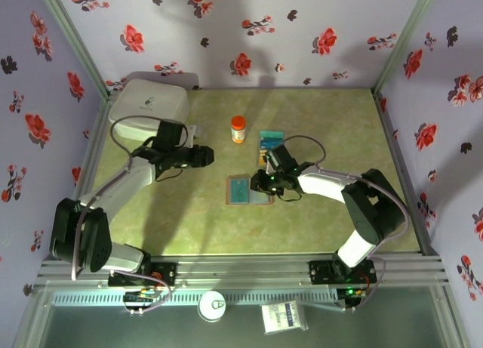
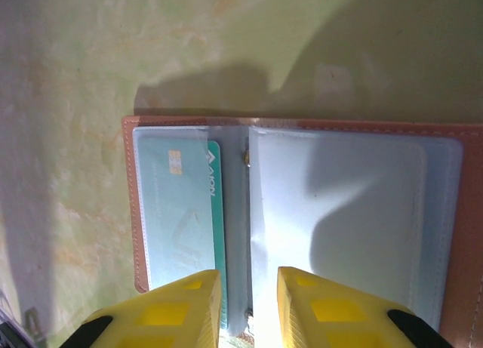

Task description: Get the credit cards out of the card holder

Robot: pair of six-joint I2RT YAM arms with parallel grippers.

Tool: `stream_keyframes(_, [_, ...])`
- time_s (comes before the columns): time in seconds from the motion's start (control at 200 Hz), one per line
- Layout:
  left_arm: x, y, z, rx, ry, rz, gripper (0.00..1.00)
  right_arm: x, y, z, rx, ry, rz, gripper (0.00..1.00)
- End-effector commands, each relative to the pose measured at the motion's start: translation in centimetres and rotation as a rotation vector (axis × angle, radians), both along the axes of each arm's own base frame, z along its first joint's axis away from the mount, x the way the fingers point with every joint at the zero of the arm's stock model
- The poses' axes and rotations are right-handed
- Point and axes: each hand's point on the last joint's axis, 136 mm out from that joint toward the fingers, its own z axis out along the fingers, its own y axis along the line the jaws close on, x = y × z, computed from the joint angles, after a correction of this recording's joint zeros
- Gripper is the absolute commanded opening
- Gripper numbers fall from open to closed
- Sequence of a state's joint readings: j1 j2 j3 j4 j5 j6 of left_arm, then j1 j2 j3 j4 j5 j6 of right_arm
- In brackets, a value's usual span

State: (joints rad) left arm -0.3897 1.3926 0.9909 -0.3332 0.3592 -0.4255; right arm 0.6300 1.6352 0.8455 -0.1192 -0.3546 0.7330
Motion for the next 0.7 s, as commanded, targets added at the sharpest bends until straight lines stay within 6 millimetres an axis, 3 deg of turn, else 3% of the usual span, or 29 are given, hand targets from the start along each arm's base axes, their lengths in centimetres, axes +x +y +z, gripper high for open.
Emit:
stream_keyframes(0.0, [0.5,2.5,1.6,-0.018,-0.042,0.031,0.66,1.2,0.0,1.9,0.001,-0.058,0.002,0.27])
stream_keyframes(0.045, [0.9,3.3,2.4,-0.075,-0.064,0.059,0.88,1.3,0.0,2.1,0.002,-0.063,0.007,0.27])
stream_keyframes(0.095, [1.3,4.2,3.1,-0.108,-0.086,0.098,0.99,1.3,0.1,2.3,0.004,-0.064,0.012,0.27])
stream_keyframes(0.325, [1.9,6.3,5.6,-0.191,-0.16,0.185,1.0,1.6,0.1,3.3,0.012,-0.086,0.014,0.27])
stream_keyframes(0.415, [2.5,7.2,5.5,-0.259,-0.145,0.243,1.0,1.7,0.0,3.7,0.013,-0.097,0.014,0.27])
stream_keyframes(0.695, [5.1,10.2,5.7,-0.694,-0.101,0.311,1.0,1.8,0.0,4.3,0.014,-0.106,0.015,0.27])
